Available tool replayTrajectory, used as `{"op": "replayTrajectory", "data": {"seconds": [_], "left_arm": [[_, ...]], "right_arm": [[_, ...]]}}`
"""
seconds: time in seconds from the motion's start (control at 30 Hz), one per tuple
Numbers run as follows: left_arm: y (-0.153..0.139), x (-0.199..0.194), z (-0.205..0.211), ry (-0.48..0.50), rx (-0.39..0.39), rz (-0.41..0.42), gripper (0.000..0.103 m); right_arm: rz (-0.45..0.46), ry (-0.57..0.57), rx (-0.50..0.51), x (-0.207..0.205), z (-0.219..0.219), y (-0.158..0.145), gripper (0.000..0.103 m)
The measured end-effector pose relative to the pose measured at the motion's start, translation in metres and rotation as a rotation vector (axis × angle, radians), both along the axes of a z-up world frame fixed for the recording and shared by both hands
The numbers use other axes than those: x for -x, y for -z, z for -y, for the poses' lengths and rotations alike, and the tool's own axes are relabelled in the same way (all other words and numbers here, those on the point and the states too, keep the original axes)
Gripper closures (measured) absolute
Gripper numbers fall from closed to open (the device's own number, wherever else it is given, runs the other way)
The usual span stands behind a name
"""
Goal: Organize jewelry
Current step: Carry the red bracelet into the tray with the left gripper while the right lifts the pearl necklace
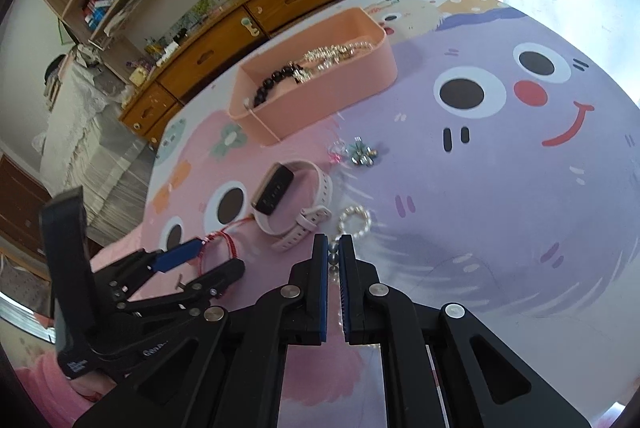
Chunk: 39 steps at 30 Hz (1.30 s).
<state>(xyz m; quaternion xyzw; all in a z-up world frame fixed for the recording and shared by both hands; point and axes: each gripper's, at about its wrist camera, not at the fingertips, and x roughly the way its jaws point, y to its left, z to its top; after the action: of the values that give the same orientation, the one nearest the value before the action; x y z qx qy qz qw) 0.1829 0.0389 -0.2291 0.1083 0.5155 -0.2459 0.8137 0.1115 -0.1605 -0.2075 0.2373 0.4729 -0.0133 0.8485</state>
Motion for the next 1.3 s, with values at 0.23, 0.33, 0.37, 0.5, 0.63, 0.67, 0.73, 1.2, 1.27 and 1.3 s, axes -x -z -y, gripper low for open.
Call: {"op": "replayTrajectory", "data": {"seconds": [0.23, 0.33, 0.37, 0.5, 0.63, 0.67, 0.73, 1.2, 1.27, 1.3], "left_arm": [[-0.023, -0.001, -0.002, -0.019, 0.029, 0.04, 0.044], [-0.035, -0.003, -0.001, -0.041, 0.051, 0.063, 0.044], [-0.04, -0.004, -0.001, -0.053, 0.059, 0.071, 0.044], [-0.059, -0.012, 0.006, -0.092, 0.063, 0.099, 0.044], [-0.083, -0.02, 0.019, -0.093, 0.078, 0.136, 0.044], [-0.089, -0.022, 0.022, -0.097, 0.08, 0.153, 0.044], [-0.099, -0.027, 0.027, -0.114, 0.087, 0.173, 0.044], [-0.14, -0.076, 0.058, -0.225, 0.17, 0.287, 0.044], [-0.139, -0.084, 0.063, -0.249, 0.169, 0.293, 0.044], [-0.137, -0.087, 0.065, -0.258, 0.169, 0.294, 0.044]], "right_arm": [[0.089, -0.028, -0.019, -0.004, 0.006, -0.043, 0.099], [0.128, -0.068, -0.016, -0.009, 0.008, -0.061, 0.099], [0.145, -0.084, -0.012, -0.01, 0.009, -0.067, 0.099], [0.19, -0.143, -0.023, -0.021, 0.017, -0.093, 0.099], [0.237, -0.18, -0.022, -0.038, 0.026, -0.122, 0.099], [0.251, -0.186, -0.025, -0.043, 0.03, -0.129, 0.099], [0.266, -0.191, -0.031, -0.053, 0.036, -0.141, 0.099], [0.422, -0.266, -0.049, -0.135, 0.072, -0.205, 0.098], [0.423, -0.28, -0.041, -0.147, 0.075, -0.207, 0.098], [0.419, -0.285, -0.036, -0.152, 0.076, -0.206, 0.098]]}}
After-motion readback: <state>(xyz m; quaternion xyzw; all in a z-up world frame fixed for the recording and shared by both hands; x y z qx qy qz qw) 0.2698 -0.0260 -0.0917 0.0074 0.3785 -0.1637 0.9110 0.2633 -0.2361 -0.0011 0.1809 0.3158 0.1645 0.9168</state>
